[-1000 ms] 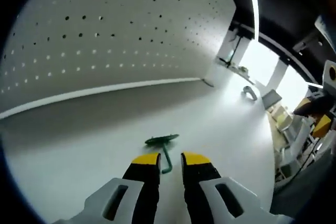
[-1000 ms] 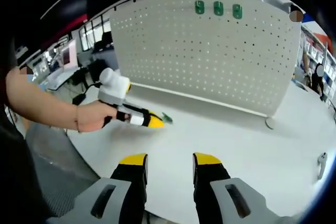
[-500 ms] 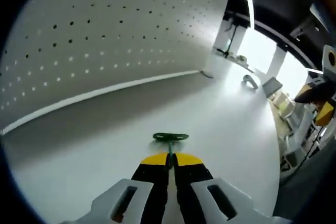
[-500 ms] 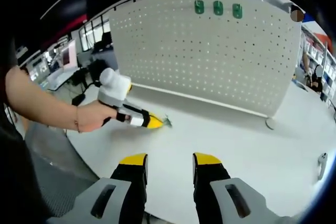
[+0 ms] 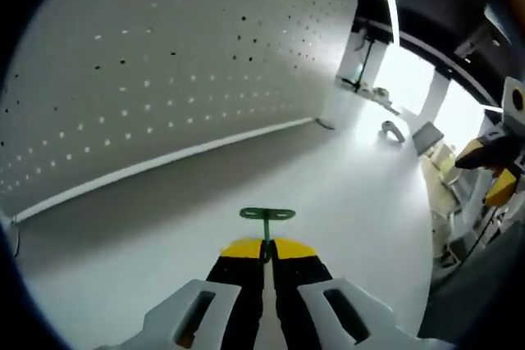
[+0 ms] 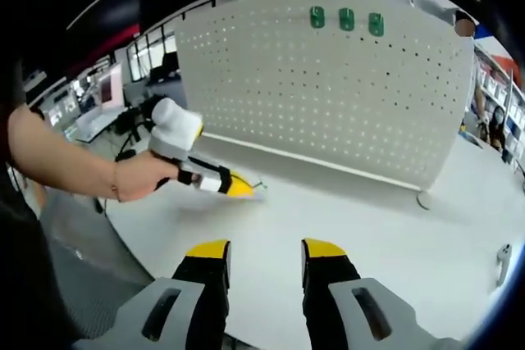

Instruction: Insert the hook assembly into the mounting plate slot until the hook locks in place.

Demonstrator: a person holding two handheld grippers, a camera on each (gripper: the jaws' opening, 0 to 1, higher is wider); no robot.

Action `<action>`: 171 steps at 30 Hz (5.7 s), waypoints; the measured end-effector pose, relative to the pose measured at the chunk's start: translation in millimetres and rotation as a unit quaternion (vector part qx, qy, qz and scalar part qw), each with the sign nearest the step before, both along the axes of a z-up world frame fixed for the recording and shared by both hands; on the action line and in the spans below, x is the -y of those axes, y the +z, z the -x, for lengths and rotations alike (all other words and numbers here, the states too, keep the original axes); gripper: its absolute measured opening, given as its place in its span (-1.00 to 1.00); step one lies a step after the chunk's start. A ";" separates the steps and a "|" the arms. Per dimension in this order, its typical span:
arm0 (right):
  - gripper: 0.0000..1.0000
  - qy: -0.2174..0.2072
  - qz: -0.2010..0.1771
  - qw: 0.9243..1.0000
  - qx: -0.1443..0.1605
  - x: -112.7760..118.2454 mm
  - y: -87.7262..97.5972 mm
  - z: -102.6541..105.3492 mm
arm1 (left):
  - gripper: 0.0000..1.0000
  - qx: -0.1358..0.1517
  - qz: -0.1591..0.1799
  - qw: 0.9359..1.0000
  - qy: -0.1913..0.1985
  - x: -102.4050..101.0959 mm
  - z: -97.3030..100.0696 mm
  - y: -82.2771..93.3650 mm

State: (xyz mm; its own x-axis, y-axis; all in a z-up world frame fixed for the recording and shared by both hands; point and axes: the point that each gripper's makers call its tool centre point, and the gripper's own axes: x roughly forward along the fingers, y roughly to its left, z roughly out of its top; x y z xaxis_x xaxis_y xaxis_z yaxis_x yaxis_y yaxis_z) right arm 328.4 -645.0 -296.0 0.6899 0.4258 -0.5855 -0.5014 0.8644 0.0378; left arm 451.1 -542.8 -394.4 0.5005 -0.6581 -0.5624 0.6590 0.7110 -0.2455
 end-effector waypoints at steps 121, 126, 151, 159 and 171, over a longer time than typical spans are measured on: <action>-1.00 0.247 0.039 0.967 0.052 -160.2 54.3 4.8 | 0.32 0.012 -0.016 0.999 0.033 -67.2 161.2 161.1; -1.00 0.238 0.040 0.969 0.052 -150.3 56.2 -2.3 | 0.45 0.010 0.002 0.999 0.033 -66.7 162.9 163.1; -1.00 0.161 -0.060 0.984 0.050 -94.7 91.4 -44.4 | 0.87 0.038 0.075 0.993 0.081 -107.7 147.6 182.8; -1.00 0.171 -0.122 0.976 0.055 -96.4 109.6 -39.1 | 0.80 0.030 0.099 0.991 0.088 -122.3 136.9 180.9; -1.00 0.206 -0.171 0.962 0.046 -110.2 116.0 -24.6 | 0.66 0.037 0.111 0.990 0.082 -126.8 121.9 187.9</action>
State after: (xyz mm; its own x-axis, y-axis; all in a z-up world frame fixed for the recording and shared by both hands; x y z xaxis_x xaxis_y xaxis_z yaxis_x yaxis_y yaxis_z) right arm 353.0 -534.7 -179.9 0.4626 0.8315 -0.3077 -0.8140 0.5359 0.2242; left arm 329.3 -416.0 -206.4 0.6458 -0.6673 -0.3711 0.5610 0.7444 -0.3621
